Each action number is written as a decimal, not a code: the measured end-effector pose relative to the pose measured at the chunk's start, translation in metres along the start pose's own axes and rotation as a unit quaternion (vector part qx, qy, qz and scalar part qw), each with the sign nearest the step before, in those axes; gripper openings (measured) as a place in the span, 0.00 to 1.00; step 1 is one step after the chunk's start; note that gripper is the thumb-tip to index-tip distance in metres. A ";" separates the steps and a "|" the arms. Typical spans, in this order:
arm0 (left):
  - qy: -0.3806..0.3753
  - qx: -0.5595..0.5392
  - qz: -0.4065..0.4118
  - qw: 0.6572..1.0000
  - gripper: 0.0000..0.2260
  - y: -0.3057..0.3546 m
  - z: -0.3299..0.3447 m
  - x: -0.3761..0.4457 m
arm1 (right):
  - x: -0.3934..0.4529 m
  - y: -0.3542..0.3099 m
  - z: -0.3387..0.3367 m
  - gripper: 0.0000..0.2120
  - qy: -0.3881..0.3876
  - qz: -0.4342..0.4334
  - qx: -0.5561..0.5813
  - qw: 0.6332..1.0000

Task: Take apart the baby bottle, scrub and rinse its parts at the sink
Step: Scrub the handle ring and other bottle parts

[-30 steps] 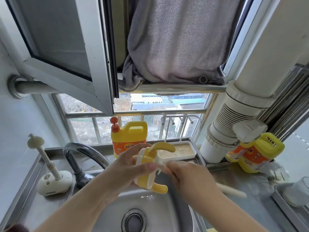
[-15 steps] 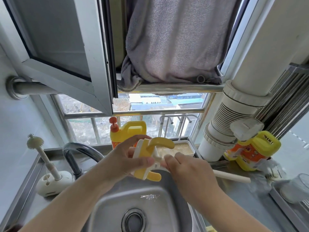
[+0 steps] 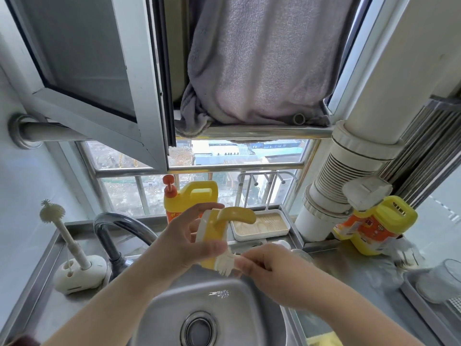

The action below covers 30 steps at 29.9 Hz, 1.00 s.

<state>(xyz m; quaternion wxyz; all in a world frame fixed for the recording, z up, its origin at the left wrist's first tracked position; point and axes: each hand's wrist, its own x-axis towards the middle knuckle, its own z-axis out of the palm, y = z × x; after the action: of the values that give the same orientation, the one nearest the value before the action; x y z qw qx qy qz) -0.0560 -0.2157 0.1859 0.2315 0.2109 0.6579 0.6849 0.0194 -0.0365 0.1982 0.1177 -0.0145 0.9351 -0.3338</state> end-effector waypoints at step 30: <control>-0.115 0.053 -0.074 0.989 0.45 -0.017 -0.001 -0.003 | -0.002 -0.002 0.004 0.20 -0.099 0.115 0.333 0.931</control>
<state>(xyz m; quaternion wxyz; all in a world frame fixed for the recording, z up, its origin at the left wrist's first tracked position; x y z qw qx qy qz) -0.0534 -0.2175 0.1686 0.3443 0.2509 0.6762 0.6011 0.0220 -0.0406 0.1971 0.2452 0.1004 0.7493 -0.6070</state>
